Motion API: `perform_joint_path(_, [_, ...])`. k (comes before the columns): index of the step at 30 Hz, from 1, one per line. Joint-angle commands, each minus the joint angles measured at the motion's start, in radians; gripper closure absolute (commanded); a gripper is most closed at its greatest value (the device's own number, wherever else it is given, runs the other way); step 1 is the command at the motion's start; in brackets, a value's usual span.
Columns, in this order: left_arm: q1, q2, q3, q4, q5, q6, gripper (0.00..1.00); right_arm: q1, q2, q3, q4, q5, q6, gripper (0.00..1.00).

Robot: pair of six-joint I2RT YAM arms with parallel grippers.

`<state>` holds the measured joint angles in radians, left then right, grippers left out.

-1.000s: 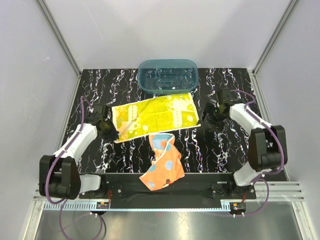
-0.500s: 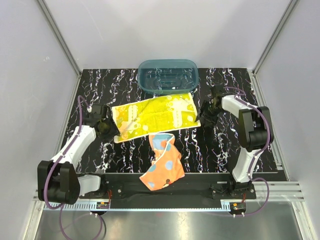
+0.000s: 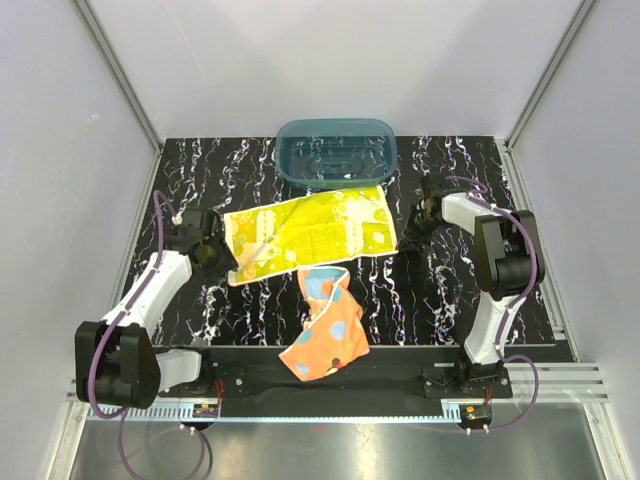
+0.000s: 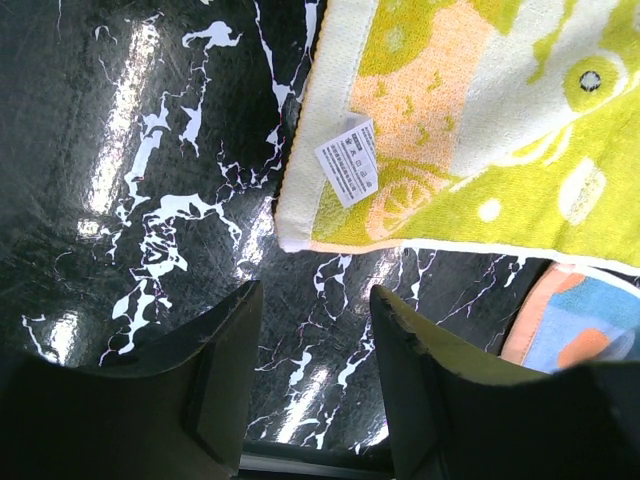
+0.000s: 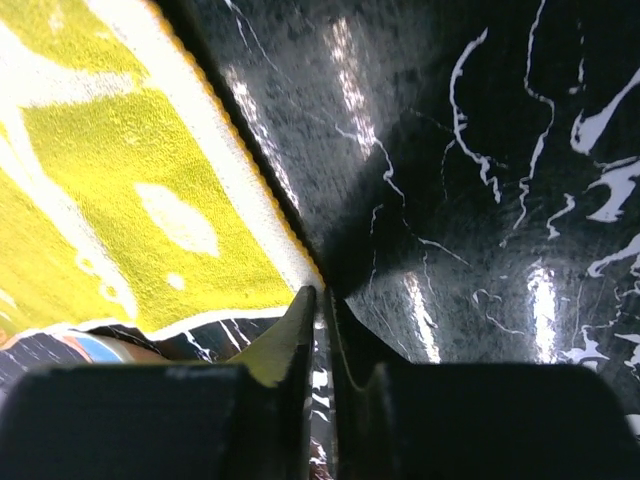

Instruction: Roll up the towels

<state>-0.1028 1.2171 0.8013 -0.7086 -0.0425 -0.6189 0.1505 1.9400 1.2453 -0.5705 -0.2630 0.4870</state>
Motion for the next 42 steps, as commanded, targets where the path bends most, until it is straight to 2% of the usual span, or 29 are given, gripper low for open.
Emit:
perform_joint_path(1, [0.005,-0.024,-0.011,0.031,-0.031,-0.024,0.48,0.003,-0.026,-0.069,0.015,0.024,-0.033,0.88])
perform_joint_path(3, [0.006,-0.022,-0.023,0.044,-0.031,-0.034,0.48,0.003,-0.048,-0.098,0.014,0.036,-0.034,0.95])
perform_joint_path(8, [0.006,-0.001,-0.042,0.061,-0.04,-0.053,0.48,0.001,-0.104,-0.159,0.012,0.056,-0.025,1.0])
perform_joint_path(17, [0.006,0.015,-0.122,0.118,-0.077,-0.1,0.46,0.001,-0.179,-0.178,-0.022,0.062,-0.028,1.0])
perform_joint_path(20, [0.006,0.004,-0.148,0.162,-0.086,-0.114,0.4,0.001,-0.187,-0.159,-0.035,0.065,-0.036,1.0])
perform_joint_path(27, [0.006,0.038,-0.129,0.216,-0.082,-0.116,0.38,0.001,-0.17,-0.141,-0.052,0.068,-0.056,1.0])
perform_joint_path(31, [0.005,0.061,-0.113,0.228,-0.089,-0.12,0.38,0.001,-0.154,-0.139,-0.052,0.071,-0.059,1.0])
perform_joint_path(35, [0.006,0.13,-0.087,0.224,-0.1,-0.116,0.44,0.001,-0.147,-0.13,-0.054,0.068,-0.064,1.0])
perform_joint_path(42, [0.006,0.176,-0.085,0.255,-0.112,-0.124,0.48,0.003,-0.138,-0.133,-0.052,0.067,-0.07,1.0])
